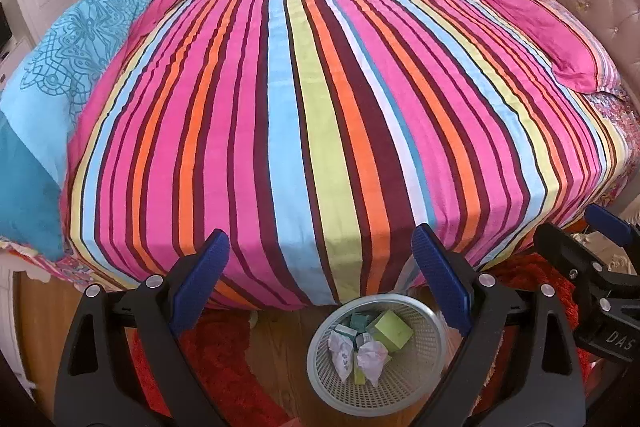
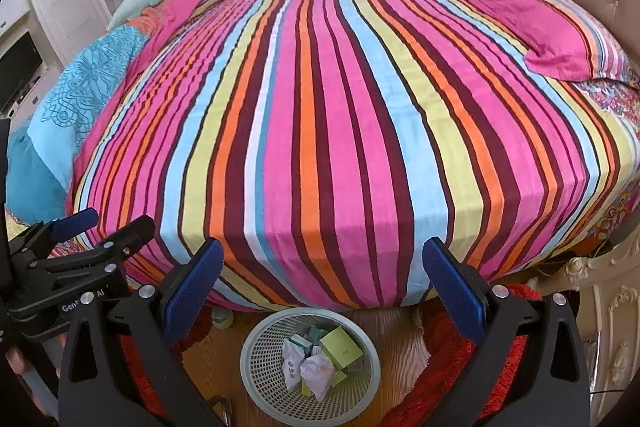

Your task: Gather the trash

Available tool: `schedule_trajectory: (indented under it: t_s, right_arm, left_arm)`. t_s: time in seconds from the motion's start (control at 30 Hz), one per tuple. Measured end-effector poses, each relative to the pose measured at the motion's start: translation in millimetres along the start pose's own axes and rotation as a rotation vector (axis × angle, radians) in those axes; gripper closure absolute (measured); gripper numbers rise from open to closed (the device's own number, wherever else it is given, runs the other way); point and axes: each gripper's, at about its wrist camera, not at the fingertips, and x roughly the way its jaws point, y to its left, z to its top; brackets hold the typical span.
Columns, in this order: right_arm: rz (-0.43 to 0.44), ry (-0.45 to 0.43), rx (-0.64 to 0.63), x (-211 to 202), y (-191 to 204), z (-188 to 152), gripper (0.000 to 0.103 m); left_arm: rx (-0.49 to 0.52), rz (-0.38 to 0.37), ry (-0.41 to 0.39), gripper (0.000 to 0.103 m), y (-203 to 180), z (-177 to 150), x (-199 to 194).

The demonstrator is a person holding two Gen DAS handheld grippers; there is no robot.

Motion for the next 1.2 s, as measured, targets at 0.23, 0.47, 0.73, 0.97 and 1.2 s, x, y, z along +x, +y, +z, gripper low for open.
schedule_trajectory:
  t_s: [0.23,0.47,0.73,0.97,1.2]
  right_arm:
    - [-0.008,0.02,-0.006,8,2,2,0.008]
    - [-0.011,0.026,-0.004,10,1,4,0.008]
    - [-0.011,0.023,-0.003,9,1,3,0.008]
    - [-0.007,0.008,-0.001,3,1,3,0.008]
    - [-0.003,-0.006,0.0,-3,1,3,0.008]
  left_arm:
    - [-0.012,-0.006,0.022,0.013,3,4,11]
    - [-0.008,0.004,0.027,0.013,2,5,14]
    - [-0.017,0.012,-0.02,0.013,0,1,4]
    - [-0.032,-0.022,0.014,0.013,3,3,2]
    - [-0.026,-0.033,0.011,0.013,0,-1,-3]
